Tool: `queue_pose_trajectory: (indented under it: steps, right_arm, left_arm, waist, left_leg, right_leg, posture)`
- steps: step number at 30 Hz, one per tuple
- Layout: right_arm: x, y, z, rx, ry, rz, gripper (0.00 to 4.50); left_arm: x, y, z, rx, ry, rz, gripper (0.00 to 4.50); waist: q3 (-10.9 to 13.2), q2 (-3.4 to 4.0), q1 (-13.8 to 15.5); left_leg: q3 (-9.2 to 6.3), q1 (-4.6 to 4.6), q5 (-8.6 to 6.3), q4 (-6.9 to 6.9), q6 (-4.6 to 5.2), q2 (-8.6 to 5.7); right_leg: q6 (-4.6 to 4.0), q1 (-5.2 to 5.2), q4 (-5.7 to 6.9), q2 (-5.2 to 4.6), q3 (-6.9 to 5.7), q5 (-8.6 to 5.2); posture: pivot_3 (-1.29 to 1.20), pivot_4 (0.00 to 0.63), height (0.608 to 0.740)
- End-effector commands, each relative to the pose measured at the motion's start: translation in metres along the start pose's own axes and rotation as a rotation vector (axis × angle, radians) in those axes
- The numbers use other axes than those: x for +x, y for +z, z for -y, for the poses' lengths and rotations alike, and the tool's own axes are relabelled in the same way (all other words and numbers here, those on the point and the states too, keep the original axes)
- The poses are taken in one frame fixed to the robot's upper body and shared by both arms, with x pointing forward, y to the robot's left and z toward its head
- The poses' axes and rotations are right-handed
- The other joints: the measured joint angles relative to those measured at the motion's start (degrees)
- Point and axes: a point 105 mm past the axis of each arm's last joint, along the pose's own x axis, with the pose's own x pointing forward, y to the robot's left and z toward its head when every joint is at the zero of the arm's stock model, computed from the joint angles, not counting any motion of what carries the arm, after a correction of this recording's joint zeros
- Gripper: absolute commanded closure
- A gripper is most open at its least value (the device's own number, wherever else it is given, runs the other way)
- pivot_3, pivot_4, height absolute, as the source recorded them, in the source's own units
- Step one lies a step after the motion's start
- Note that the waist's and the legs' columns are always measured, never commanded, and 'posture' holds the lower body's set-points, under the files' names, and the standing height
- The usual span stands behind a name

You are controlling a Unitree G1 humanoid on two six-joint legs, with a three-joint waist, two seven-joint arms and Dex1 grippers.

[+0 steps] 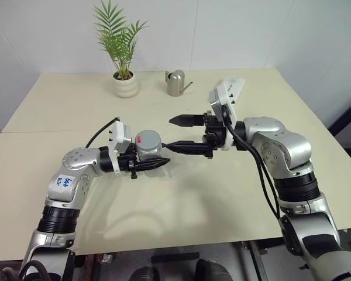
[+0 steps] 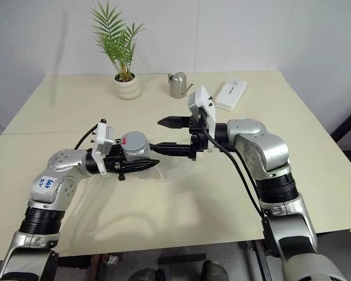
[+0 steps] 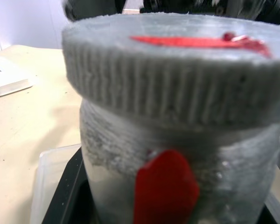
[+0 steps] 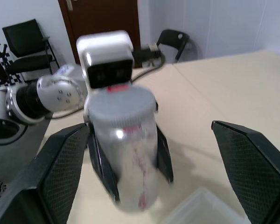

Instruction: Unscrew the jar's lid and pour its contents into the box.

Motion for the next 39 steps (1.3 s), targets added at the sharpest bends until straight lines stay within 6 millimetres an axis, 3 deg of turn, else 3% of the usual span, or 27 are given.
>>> queue_pose_trajectory:
  steps: [1,8,18,21,25,32,36,39]
  right_arm:
    - [0.017,0.007,-0.012,-0.048,0.043,-0.007,0.07]
    - [0.033,0.002,-0.024,-0.033,0.096,-0.020,0.07]
    - [0.033,0.006,-0.020,-0.023,0.078,0.005,0.07]
    - [0.033,0.006,-0.021,-0.013,0.081,0.010,0.66]
    - [0.032,0.003,-0.022,-0.013,0.088,0.005,1.93]
    - [0.029,0.006,-0.016,-0.002,0.054,0.033,1.93]
    - [0.023,0.035,-0.013,0.113,0.057,0.216,1.93]
    - [0.014,0.047,-0.009,0.153,0.038,0.282,1.93]
  left_arm:
    - [0.001,0.009,0.003,0.036,-0.018,0.019,2.56]
    - [0.002,0.007,0.006,0.025,-0.020,0.023,2.56]
    - [0.003,0.007,0.005,0.025,-0.011,0.027,2.56]
    - [0.002,0.008,0.005,0.026,-0.006,0.030,2.56]
    - [0.002,0.009,0.004,0.030,0.001,0.033,2.56]
    - [0.000,0.009,0.003,0.032,0.005,0.032,2.56]
    - [0.000,0.008,0.004,0.030,0.005,0.032,2.56]
    - [0.000,0.008,0.005,0.029,0.008,0.031,2.56]
  waist:
    - [0.00,0.00,0.07]
    - [0.00,0.00,0.38]
    - [0.00,0.00,0.11]
    - [0.00,0.00,0.12]
    - [0.00,0.00,0.12]
    - [0.00,0.00,0.12]
    - [0.00,0.00,0.11]
    - [0.00,0.00,0.16]
  left_leg:
    - [-0.01,0.00,0.00,0.00,0.00,0.01]
    - [-0.05,-0.02,0.00,0.00,0.00,-0.04]
    - [-0.03,-0.02,0.00,0.00,0.00,-0.03]
    - [-0.03,-0.02,0.00,0.00,0.00,-0.03]
    - [-0.03,-0.02,0.00,0.00,0.00,-0.03]
    - [-0.03,-0.02,0.00,0.00,0.00,-0.03]
    - [-0.03,-0.02,0.00,0.00,0.00,-0.02]
    - [-0.03,-0.02,0.00,0.00,0.00,-0.02]
  right_leg:
    - [0.00,0.00,0.00,0.00,-0.01,0.00]
    - [0.00,0.01,0.00,-0.02,-0.01,0.00]
    - [0.00,0.01,0.00,-0.01,0.00,0.00]
    - [0.00,0.00,0.00,-0.01,0.00,0.00]
    - [0.00,0.01,-0.01,-0.01,0.00,0.00]
    - [0.00,0.01,-0.01,-0.01,0.00,0.00]
    - [0.00,0.01,0.00,-0.01,0.00,0.00]
    - [0.00,0.01,0.00,-0.01,0.00,0.00]
  posture:
    - [0.00,0.150,0.740]
    - [0.00,0.150,0.740]
    - [0.00,0.150,0.740]
    - [0.00,0.150,0.740]
    - [0.00,0.150,0.740]
    - [0.00,0.150,0.740]
    - [0.00,0.150,0.740]
    - [0.00,0.150,0.740]
